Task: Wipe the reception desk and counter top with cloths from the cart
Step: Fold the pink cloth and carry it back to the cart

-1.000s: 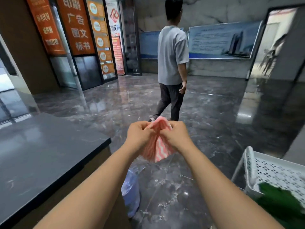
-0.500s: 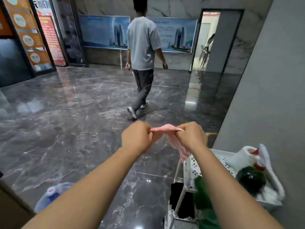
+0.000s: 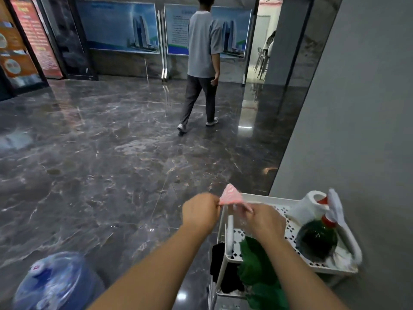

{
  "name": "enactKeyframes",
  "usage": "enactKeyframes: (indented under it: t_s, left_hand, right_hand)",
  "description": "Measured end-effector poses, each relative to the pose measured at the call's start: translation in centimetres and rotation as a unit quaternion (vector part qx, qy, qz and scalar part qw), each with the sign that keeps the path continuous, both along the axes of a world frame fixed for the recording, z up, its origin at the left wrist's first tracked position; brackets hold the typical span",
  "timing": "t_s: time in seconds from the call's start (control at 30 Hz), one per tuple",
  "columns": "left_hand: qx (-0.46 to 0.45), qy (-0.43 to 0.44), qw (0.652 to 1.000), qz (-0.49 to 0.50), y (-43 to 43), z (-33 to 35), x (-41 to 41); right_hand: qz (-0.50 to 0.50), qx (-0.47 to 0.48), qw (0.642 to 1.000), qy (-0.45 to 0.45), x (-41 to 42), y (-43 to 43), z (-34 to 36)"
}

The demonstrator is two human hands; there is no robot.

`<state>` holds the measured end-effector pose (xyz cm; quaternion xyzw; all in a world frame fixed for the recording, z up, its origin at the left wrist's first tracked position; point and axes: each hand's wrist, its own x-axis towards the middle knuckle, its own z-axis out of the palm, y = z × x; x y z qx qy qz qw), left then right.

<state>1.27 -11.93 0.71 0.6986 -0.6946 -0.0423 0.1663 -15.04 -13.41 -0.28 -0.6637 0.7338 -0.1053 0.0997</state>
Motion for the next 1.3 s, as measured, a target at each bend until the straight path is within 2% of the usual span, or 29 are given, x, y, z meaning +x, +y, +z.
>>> enactKeyframes:
  t_s: [0.1,0.37,0.67,0.73,0.83,0.9,0.97,1.0,1.03,1.07,1.1,1.13,1.17,1.23,1.3]
  left_hand:
    - [0.042,-0.014,0.999,-0.017,0.9,-2.9,-0.7]
    - [0.089,-0.035,0.995,-0.039,1.2,-4.9,-1.5]
    - [0.139,0.023,0.987,-0.080,0.2,-6.1,-0.5]
    - [0.185,0.078,0.974,-0.106,-0.4,-6.5,0.0]
    - [0.253,0.215,0.937,-0.106,-1.3,-6.8,0.8]
    - [0.254,0.306,0.917,-0.043,-1.7,-5.9,1.2]
    - [0.228,0.406,0.885,0.019,-2.1,-4.4,1.0]
    - [0.216,0.455,0.863,0.037,-2.3,-3.7,0.7]
    - [0.214,0.497,0.840,0.049,-2.4,-3.3,0.1]
    - [0.213,0.530,0.819,0.052,-2.4,-2.7,-0.6]
    - [0.222,0.556,0.799,0.053,-2.5,-2.6,-1.3]
    - [0.232,0.580,0.780,0.047,-2.6,-2.9,-2.0]
    - [0.243,0.602,0.759,0.043,-2.7,-3.2,-2.7]
    - [0.256,0.649,0.714,0.060,-2.6,-3.5,-4.1]
    - [0.262,0.668,0.692,0.079,-2.9,-4.2,-4.9]
  right_hand:
    - [0.038,0.047,0.998,0.027,0.1,1.6,-2.8]
    - [0.063,0.063,0.995,0.035,1.9,1.3,-3.2]
    - [0.131,0.082,0.987,0.039,1.7,1.0,-3.4]
    - [0.149,0.125,0.981,0.013,0.9,0.5,-3.0]
    - [0.122,0.195,0.969,-0.092,-0.8,-0.8,-2.6]
    - [0.068,0.170,0.971,-0.151,-1.3,-2.1,-2.6]
    - [0.012,0.095,0.969,-0.229,-1.0,-2.8,-2.3]
    - [-0.012,0.074,0.948,-0.309,-0.3,-2.8,-2.2]
    - [-0.037,0.078,0.909,-0.408,0.5,-2.8,-2.0]
    - [-0.070,0.107,0.847,-0.516,1.5,-2.9,-2.0]
    - [-0.100,0.147,0.768,-0.616,2.5,-2.9,-2.2]
    - [-0.115,0.173,0.701,-0.682,3.4,-2.7,-2.4]
    - [-0.119,0.181,0.668,-0.712,4.0,-2.6,-2.7]
    - [-0.122,0.172,0.658,-0.723,4.8,-2.2,-3.3]
    - [-0.126,0.178,0.639,-0.738,5.0,-1.7,-3.9]
